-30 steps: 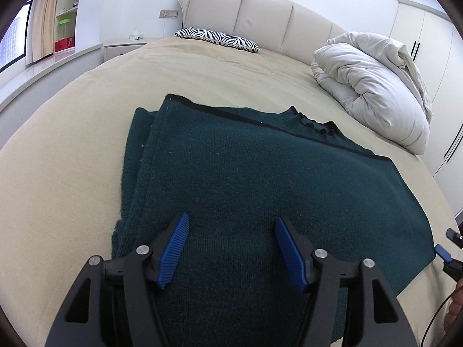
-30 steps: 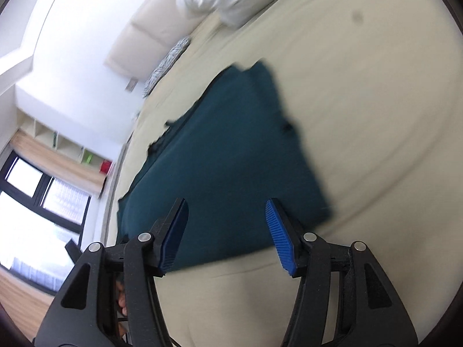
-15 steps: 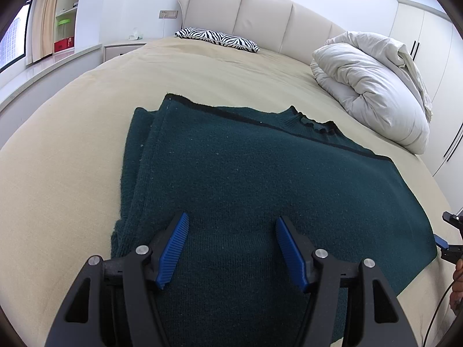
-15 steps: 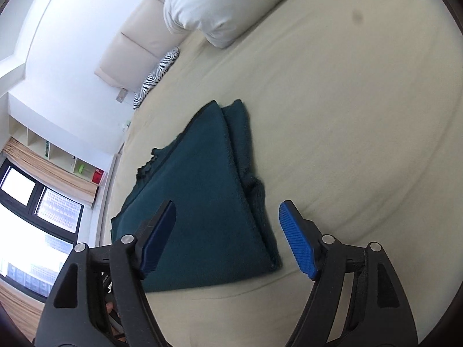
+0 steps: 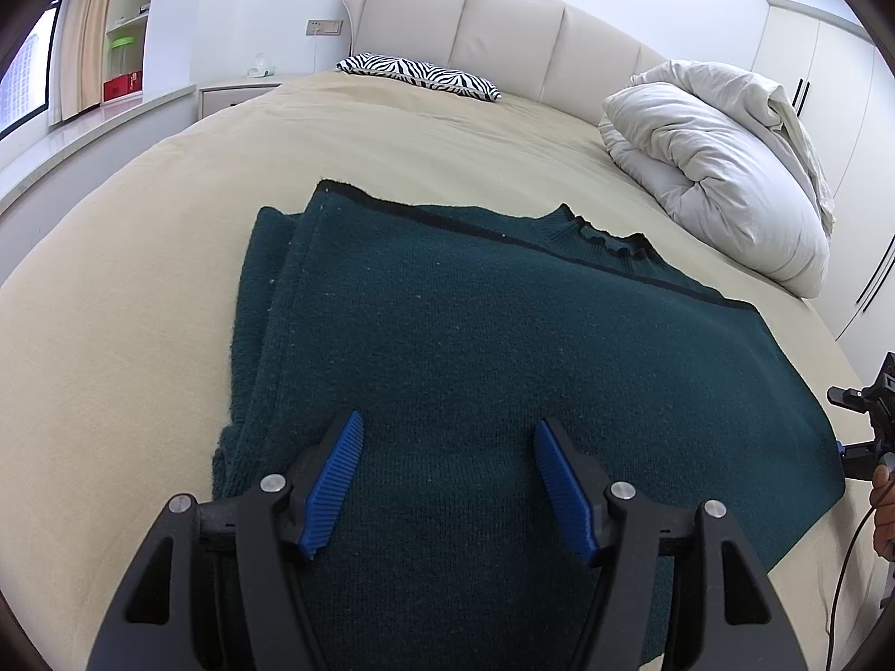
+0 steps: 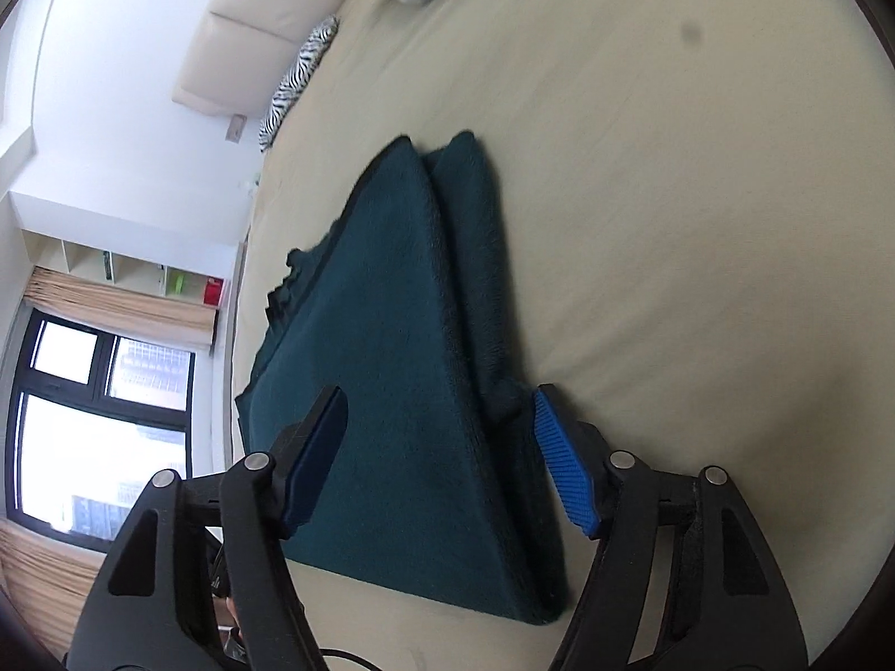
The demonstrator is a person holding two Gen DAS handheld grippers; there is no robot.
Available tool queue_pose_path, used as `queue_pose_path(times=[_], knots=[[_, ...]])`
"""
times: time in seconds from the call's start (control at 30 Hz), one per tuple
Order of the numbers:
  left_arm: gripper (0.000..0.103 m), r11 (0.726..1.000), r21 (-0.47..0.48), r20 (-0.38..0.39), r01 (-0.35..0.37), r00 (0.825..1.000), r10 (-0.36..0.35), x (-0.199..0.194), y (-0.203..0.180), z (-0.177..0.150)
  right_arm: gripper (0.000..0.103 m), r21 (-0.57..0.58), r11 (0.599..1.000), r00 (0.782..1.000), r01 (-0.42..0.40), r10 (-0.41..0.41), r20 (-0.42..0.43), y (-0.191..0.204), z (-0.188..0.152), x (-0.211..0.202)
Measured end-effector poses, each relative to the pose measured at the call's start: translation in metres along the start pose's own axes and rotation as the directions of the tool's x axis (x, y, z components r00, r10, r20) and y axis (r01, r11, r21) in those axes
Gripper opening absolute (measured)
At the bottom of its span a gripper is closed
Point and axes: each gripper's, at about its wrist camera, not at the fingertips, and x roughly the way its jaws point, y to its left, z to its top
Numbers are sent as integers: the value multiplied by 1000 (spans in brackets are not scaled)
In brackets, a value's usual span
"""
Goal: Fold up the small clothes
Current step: 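Grasp the sweater side edge with the right gripper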
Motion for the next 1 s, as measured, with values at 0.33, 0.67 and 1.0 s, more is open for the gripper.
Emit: queue_pose_path(times=[0.33, 0.67, 1.0], knots=[[66, 1000, -3, 1, 10, 1000, -10, 0, 1, 0, 46, 79, 997, 996, -8, 16, -93, -2, 4, 21], [66, 1000, -3, 0, 10, 1000, -10, 0, 2, -1, 20, 53, 999, 995, 12, -7, -96, 9, -7, 44], [67, 1000, -13, -2, 27, 1000, -27, -1, 3, 1, 15, -47, 976, 977, 213, -213, 3, 44, -18, 45]])
